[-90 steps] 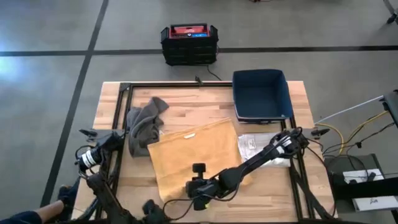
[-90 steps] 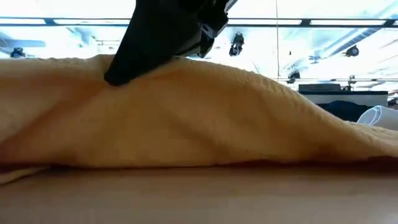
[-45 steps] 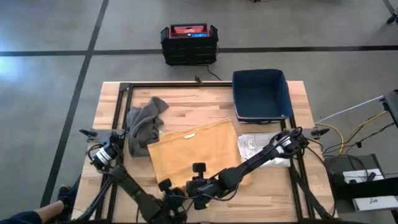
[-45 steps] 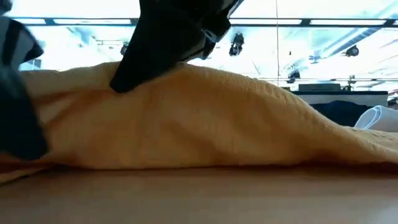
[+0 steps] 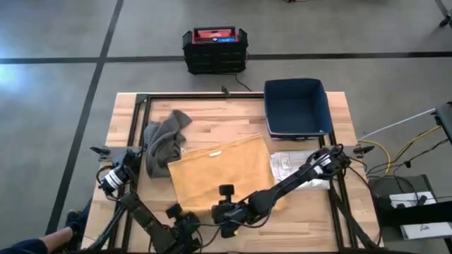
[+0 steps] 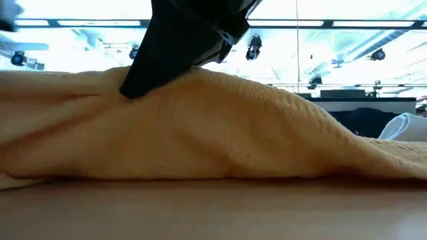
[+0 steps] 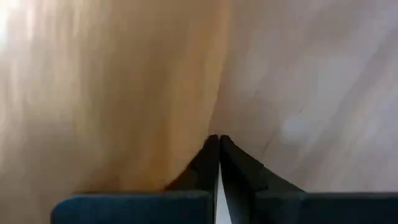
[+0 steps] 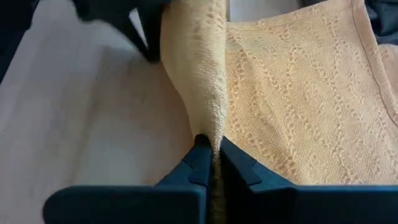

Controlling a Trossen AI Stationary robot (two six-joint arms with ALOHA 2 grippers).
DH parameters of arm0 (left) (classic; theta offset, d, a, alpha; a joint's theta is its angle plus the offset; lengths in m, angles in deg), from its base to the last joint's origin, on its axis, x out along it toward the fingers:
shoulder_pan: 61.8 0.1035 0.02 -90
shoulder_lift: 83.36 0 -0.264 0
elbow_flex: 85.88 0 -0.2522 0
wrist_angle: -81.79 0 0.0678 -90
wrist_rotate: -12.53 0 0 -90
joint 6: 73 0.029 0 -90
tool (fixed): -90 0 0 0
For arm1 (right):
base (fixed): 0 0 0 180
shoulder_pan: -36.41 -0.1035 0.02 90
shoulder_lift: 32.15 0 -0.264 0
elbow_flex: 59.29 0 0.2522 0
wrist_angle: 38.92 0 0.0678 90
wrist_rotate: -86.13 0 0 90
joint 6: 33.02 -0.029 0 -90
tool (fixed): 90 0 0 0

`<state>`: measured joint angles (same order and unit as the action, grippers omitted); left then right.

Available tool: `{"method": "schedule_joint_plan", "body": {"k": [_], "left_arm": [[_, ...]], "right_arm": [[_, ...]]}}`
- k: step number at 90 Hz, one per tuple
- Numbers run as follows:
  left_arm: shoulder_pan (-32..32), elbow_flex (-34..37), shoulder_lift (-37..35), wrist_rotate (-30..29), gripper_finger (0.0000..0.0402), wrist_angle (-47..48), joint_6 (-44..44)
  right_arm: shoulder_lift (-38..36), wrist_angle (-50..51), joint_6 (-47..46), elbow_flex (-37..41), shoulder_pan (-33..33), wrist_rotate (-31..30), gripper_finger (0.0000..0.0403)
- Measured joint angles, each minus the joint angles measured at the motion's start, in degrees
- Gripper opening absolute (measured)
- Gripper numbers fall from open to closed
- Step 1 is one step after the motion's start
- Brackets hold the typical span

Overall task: Fold towel
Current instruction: Fold the yellow towel

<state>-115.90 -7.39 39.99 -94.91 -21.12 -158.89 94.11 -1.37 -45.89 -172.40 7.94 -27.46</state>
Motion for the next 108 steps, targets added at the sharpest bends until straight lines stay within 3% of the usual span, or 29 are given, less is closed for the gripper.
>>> {"method": "schedule_joint_plan", "body": {"k": [21, 26, 33, 42, 57, 68, 83, 101, 108], "left_arm": [[-6.36, 0.47, -1.63, 6.44, 0.0, 8.01, -15.44], [-7.63, 0.47, -2.37, 5.62, 0.0, 7.56, -18.74], [-8.51, -0.38, -2.84, -0.75, 0.0, 2.53, -18.59], [-8.17, -0.56, -2.73, -9.57, 0.0, -9.59, -11.75], [-6.18, -0.49, 0.02, -12.16, 0.0, -24.0, -4.06], [-4.22, -0.56, 1.89, -20.57, 0.0, -30.13, -0.22], [-0.52, -0.67, 3.91, -25.19, 0.0, -22.84, -1.21], [2.48, -0.69, 4.26, -24.82, 0.0, -7.38, -2.92], [2.78, -0.6, 4.28, -20.95, 0.0, 3.03, -6.0]], "right_arm": [[-0.02, 0.11, 0.0, 0.0, 0.0, 0.0, 0.0], [-0.02, 0.11, 0.0, 0.0, 0.0, 0.0, 0.0], [-0.02, 0.02, -0.02, 0.0, 0.0, 0.0, 0.0], [-0.1, 0.02, -0.02, 0.0, 0.0, -0.02, 0.0], [-0.22, -0.41, -0.02, 0.0, 0.0, -0.24, 0.0], [-0.22, -0.41, -0.15, 0.0, 0.0, -0.43, 0.0], [-0.22, -0.44, -0.22, 0.0, 0.0, -0.46, 0.0], [-0.22, -0.46, -0.04, 0.0, 0.0, -0.48, 0.0], [-0.22, -0.31, -0.03, 0.0, 0.0, -0.47, 0.0]]}}
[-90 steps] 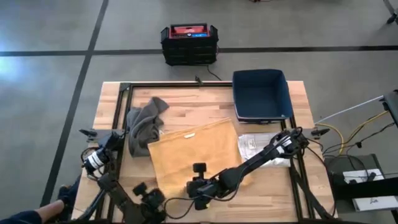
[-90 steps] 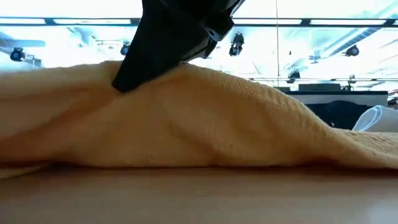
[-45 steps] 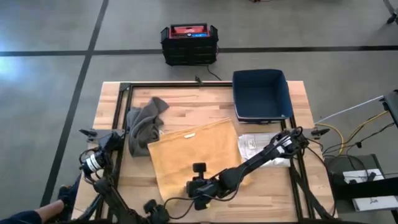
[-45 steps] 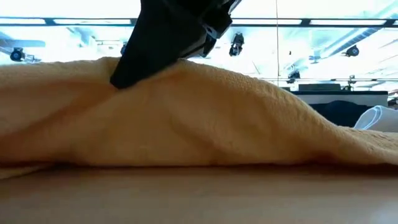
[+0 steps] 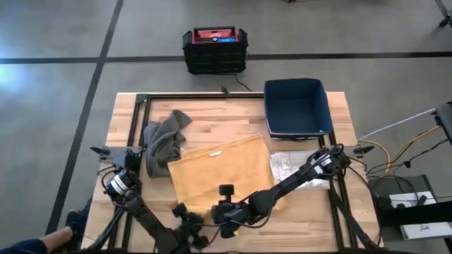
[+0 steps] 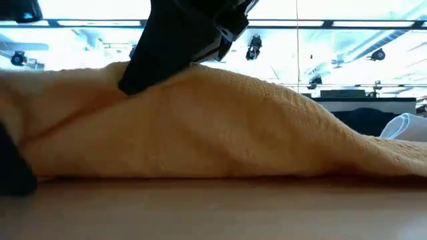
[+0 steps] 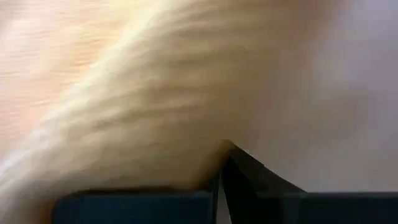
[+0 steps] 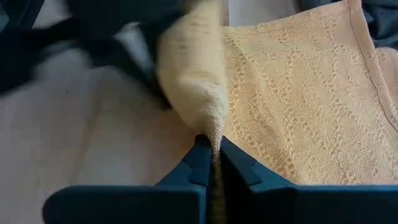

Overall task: Fold towel
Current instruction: Fold the yellow towel

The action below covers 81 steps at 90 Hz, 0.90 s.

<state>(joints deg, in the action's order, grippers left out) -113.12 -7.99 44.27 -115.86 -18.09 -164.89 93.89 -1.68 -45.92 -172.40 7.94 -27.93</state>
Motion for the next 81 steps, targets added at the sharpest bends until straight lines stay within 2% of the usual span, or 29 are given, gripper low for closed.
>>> {"method": "schedule_joint_plan", "body": {"k": [8, 20, 33, 43, 51, 58, 69, 81], "left_arm": [[-0.01, 0.88, 0.09, 6.57, 0.0, 10.27, -2.63], [-0.59, 1.66, 0.09, 14.33, 0.0, 19.66, -3.91], [-2.74, 1.68, -0.11, 20.99, 0.0, 22.35, -4.04], [-5.76, 1.42, -1.01, 23.85, 0.0, 21.95, -9.08], [-8.9, -0.2, -1.97, 23.38, 0.0, 18.14, -13.57], [-12.02, -1.98, -2.84, 19.22, 0.0, 12.94, -17.55], [-15.56, -3.81, -3.32, 11.46, 0.0, 5.92, -24.04], [-16.02, -3.85, -3.32, 10.21, 0.0, 2.46, -25.22]], "right_arm": [[0.0, 0.31, 0.71, 0.0, 0.0, 0.01, 0.0], [0.0, 0.27, 0.97, 0.0, -0.02, 0.03, 0.0], [0.0, 0.62, 0.99, 0.0, -0.02, 0.1, 0.0], [0.0, 0.84, 1.04, 0.0, -0.02, 0.27, 0.0], [0.0, 1.12, 0.97, 0.0, -0.02, 0.42, 0.0], [0.0, 1.53, 0.97, 0.0, -0.11, 1.18, 0.0], [0.07, 1.5, -0.57, 0.0, -0.36, 6.8, 0.0], [1.7, 1.18, -0.45, 0.04, -0.83, 12.25, 0.0011]]}}
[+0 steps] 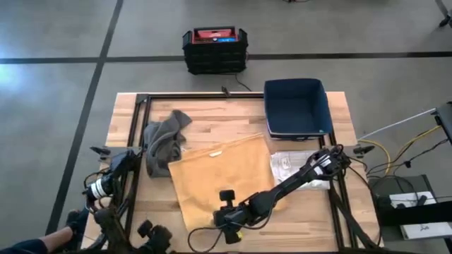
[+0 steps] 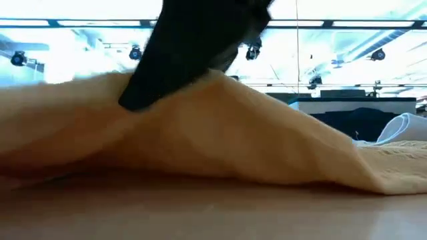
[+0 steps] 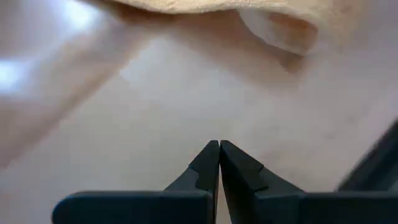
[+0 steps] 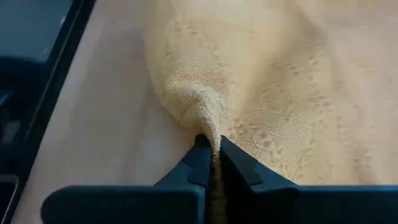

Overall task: Fold towel
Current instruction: Fold the yellow towel

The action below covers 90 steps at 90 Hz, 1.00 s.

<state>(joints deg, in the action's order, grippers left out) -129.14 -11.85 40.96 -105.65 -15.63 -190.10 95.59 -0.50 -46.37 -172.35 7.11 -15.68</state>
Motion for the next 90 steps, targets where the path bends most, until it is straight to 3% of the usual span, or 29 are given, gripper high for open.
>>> {"method": "schedule_joint_plan", "body": {"k": [12, 29, 46, 62, 69, 90], "left_arm": [[0.88, 0.07, 0.0, -0.42, 0.0, 0.11, 3.74], [1.82, 0.09, 0.0, -0.46, 0.0, -1.35, 7.99], [1.37, 0.09, -0.04, -0.35, 0.0, -2.02, 8.59], [1.06, 0.09, -0.07, -0.29, 0.0, -2.9, 9.63], [1.06, 0.09, -0.09, -0.25, 0.0, -3.3, 10.12], [1.06, 0.09, -0.13, -0.92, 0.0, -3.57, 10.38]], "right_arm": [[1.07, 1.91, 2.61, 0.15, -0.12, 1.75, 0.0066], [-0.7, 6.36, 8.51, -1.24, -0.19, 1.42, 0.0185], [-0.94, -1.09, 14.07, -3.19, -3.08, 2.39, 0.0268], [3.22, -13.29, 17.48, -3.71, -4.99, -8.08, 0.0285], [5.78, -13.91, 17.47, -4.97, -5.32, -11.71, 0.028], [13.55, -12.16, 10.85, -14.51, -5.3, -14.53, 0.0254]]}}
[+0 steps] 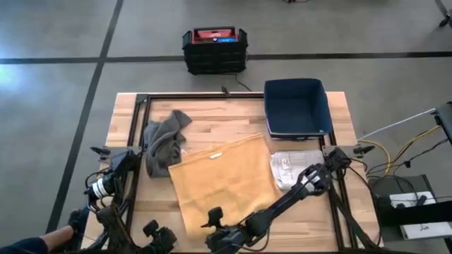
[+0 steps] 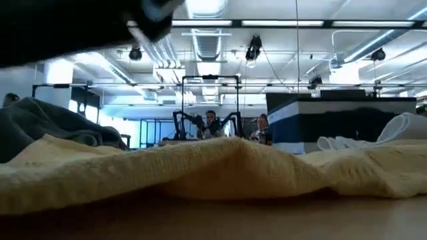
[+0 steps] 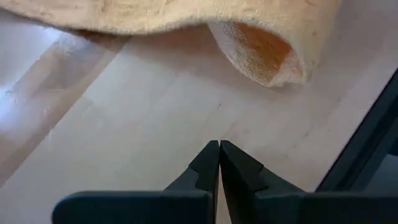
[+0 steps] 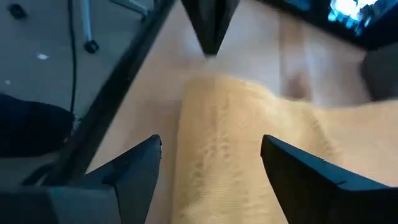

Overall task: Fold towel
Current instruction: Fold the yellow towel

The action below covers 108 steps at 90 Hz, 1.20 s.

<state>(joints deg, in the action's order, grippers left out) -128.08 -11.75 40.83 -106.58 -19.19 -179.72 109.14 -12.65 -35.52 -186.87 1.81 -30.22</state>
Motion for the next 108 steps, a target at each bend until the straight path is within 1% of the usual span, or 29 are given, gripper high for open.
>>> {"method": "schedule_joint_plan", "body": {"k": [6, 20, 27, 34, 52, 57, 62, 67, 72, 78, 81, 88, 91, 94, 102, 108], "left_arm": [[-0.04, 0.0, -0.06, -0.5, 0.0, -0.53, 0.16], [-0.07, 0.0, -0.07, -0.49, 0.0, -1.64, 1.23], [-0.07, 0.0, -0.23, -0.4, 0.0, -2.1, 1.23], [-0.07, 0.0, -0.37, -0.37, 0.0, -2.25, 1.25], [-0.07, 0.0, -0.6, -0.39, 0.0, -2.98, 1.23], [-0.07, 0.0, -0.64, -0.37, 0.0, -3.12, 1.25], [-0.04, 0.0, -0.71, -0.38, 0.0, -3.09, 1.24], [-0.02, 0.0, -0.81, -0.41, 0.0, -3.19, 1.25], [0.09, 0.0, -0.89, -0.47, 0.0, -3.18, 1.25], [0.11, 0.0, -0.9, -0.43, 0.0, -3.17, 1.25], [0.11, 0.0, -0.91, -0.39, 0.0, -3.11, 1.25], [0.13, 0.0, -1.0, -0.39, 0.0, -3.12, 1.25], [0.13, 0.0, -1.1, -0.37, 0.0, -2.99, 1.25], [0.13, 0.0, -1.33, -0.39, 0.0, -2.89, 1.25], [0.13, 0.0, -1.92, -0.63, 0.0, -2.43, 1.25], [0.13, 0.0, -2.35, -2.41, 0.0, -2.18, 1.1]], "right_arm": [[1.88, 0.41, 0.86, -2.61, 0.36, -0.63, 0.0247], [5.37, 1.51, 1.0, -7.9, 0.81, 1.25, 0.0229], [7.13, 2.05, -0.89, -9.81, 1.1, 2.79, 0.0221], [8.49, 2.97, -1.37, -11.4, 1.62, 2.94, 0.0214], [9.27, 8.68, -7.98, -11.78, 3.96, 3.02, 0.0198], [9.54, 10.75, -6.99, -11.44, 4.9, 1.48, 0.0193], [9.62, 10.26, -6.4, -11.56, 5.78, 2.95, 0.0186], [9.49, 11.25, -5.98, -11.34, 6.29, 2.29, 0.0176], [9.49, 11.01, -5.84, -11.1, 6.56, 2.45, 0.0161], [9.43, 12.3, -5.82, -11.1, 6.94, 2.95, 0.013], [9.36, 12.73, -5.67, -11.1, 7.2, 3.52, 0.0108], [9.08, 14.63, -5.11, -11.63, 7.73, 4.16, 0.004], [8.91, 15.25, -3.75, -11.88, 7.75, 4.96, 0.0021], [8.78, 15.94, -2.73, -12.35, 7.79, 5.56, 0.0013], [7.75, 20.4, -2.03, -14.14, 7.52, 5.9, 0.0012], [6.52, 24.68, -0.82, -16.13, 7.38, 6.61, 0.0004]]}}
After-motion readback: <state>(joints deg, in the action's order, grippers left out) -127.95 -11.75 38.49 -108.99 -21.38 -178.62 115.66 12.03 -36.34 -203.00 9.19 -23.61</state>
